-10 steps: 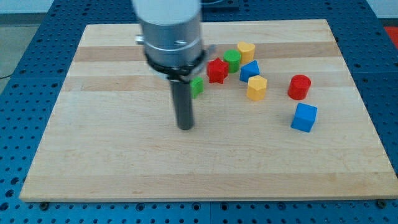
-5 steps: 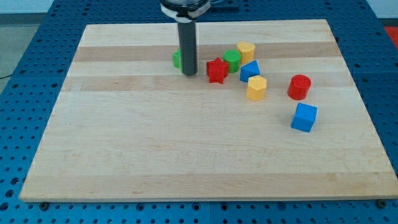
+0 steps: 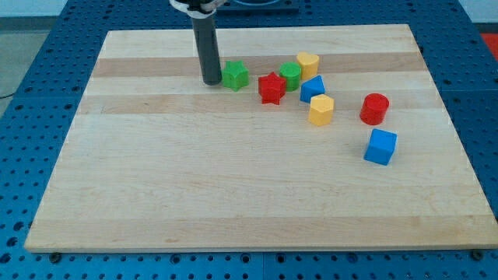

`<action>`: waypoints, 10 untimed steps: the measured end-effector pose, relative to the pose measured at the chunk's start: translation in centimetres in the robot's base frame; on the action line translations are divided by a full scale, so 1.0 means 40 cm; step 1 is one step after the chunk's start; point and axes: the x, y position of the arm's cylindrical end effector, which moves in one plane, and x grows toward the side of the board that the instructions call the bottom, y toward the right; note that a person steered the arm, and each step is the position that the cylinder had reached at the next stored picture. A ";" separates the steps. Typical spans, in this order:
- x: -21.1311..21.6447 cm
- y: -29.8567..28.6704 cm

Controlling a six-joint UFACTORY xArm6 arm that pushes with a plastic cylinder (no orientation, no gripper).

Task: Slide the green star above the red star

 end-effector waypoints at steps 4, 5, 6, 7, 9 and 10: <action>-0.041 0.094; -0.099 0.091; -0.109 0.020; -0.025 -0.045; 0.082 0.052; 0.063 0.105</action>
